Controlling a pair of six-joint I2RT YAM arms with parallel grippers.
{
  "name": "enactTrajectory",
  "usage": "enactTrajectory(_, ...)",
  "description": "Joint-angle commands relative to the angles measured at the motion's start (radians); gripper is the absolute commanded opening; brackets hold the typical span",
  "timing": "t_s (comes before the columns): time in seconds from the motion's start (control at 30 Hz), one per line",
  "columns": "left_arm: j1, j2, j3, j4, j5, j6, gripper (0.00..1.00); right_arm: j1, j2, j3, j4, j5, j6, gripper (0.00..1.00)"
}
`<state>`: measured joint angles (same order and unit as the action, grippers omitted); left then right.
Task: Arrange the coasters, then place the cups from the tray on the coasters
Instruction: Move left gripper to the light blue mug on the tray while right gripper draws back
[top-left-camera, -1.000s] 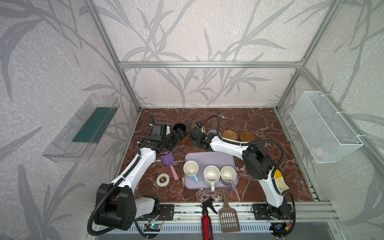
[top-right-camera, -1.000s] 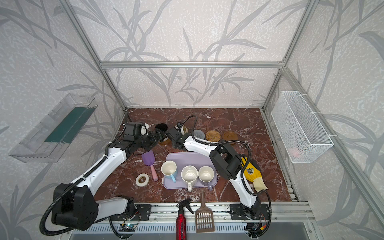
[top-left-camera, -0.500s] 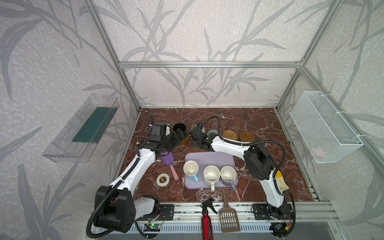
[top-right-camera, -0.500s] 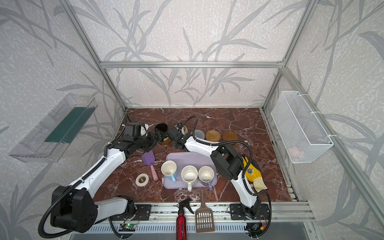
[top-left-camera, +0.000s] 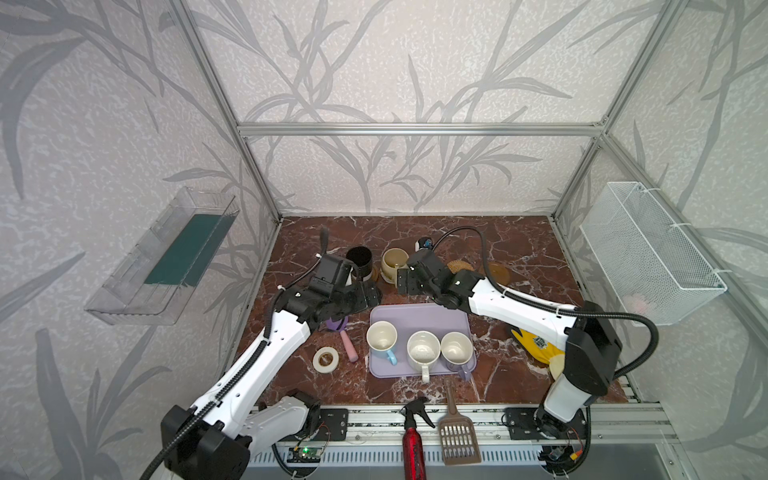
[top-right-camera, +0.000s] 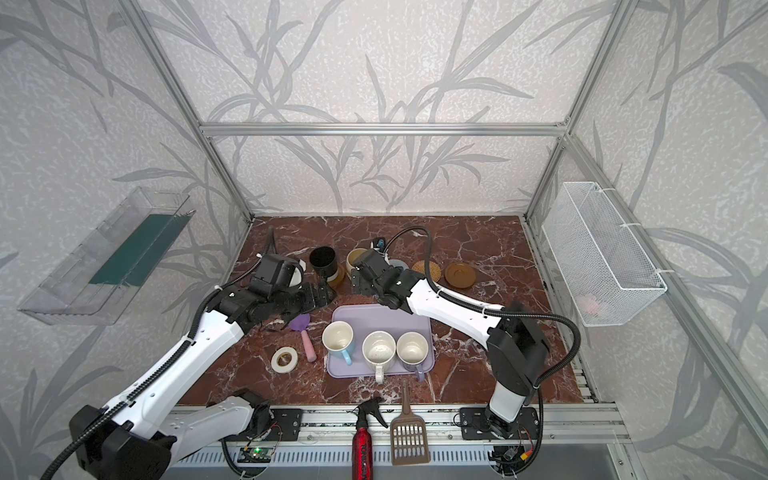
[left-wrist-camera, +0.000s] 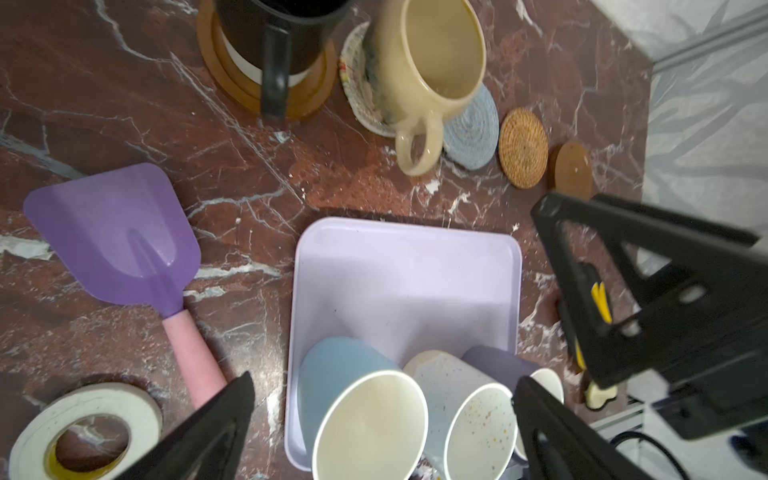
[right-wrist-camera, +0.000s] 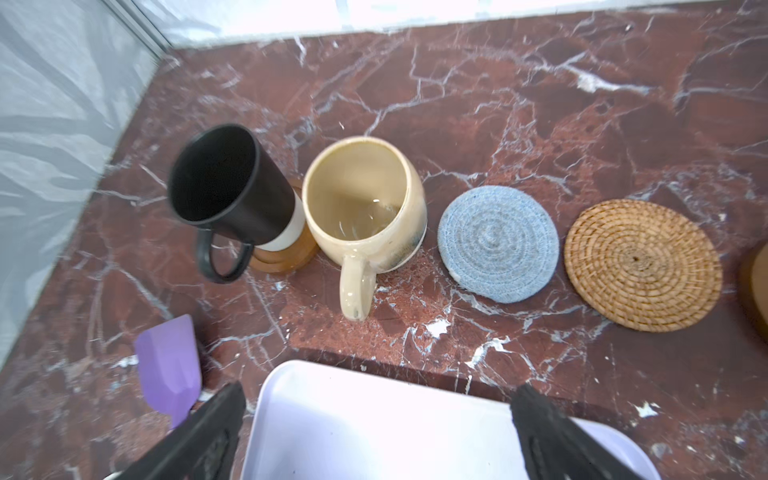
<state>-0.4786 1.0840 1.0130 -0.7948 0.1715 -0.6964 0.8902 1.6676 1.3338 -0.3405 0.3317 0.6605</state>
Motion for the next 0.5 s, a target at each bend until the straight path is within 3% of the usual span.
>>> enactTrajectory(0.0,-0.087,-0.028,0.008,-0.138,-0.167,-0.054,0.99,-0.002,-0.090,-0.056,0.004,-0.033,-0.016,0.99)
enactTrajectory(0.13,-0.185,-0.046,-0.005,-0.182,-0.208,-0.126,0.99,-0.002,-0.201,-0.141,0.025,-0.160,-0.116,0.99)
enactTrajectory(0.47,-0.417,-0.061,-0.103,-0.150,-0.241,-0.306,0.99,-0.045,-0.457,-0.341,-0.052,-0.399,-0.101,0.99)
